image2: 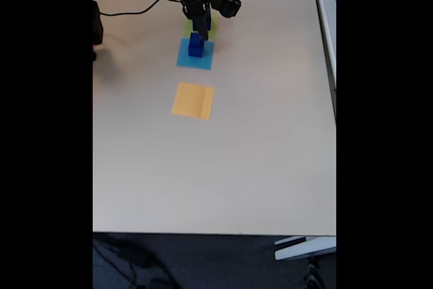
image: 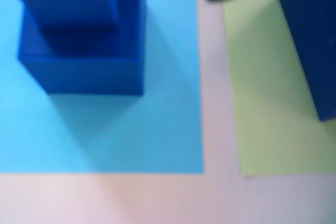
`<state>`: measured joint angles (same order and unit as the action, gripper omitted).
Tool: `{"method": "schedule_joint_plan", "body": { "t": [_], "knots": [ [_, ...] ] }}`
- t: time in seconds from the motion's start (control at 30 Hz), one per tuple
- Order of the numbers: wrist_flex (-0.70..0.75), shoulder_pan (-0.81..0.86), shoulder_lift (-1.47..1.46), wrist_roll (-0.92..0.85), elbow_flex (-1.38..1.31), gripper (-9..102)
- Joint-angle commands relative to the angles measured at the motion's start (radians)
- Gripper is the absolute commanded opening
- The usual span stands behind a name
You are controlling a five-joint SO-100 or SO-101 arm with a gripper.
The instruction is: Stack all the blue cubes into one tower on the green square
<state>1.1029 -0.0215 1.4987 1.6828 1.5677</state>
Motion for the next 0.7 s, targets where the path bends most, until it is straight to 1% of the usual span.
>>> {"method": "schedule_joint_plan", "body": {
  "t": [0.0,0.5,0.67],
  "knots": [
    [-0.035,0.008,0.086,0.002,0.017,24],
    [-0.104,0.017,0.156,-0.005,0.169,23],
    [-0.147,0.025,0.178,-0.017,0.221,23]
  ]
}}
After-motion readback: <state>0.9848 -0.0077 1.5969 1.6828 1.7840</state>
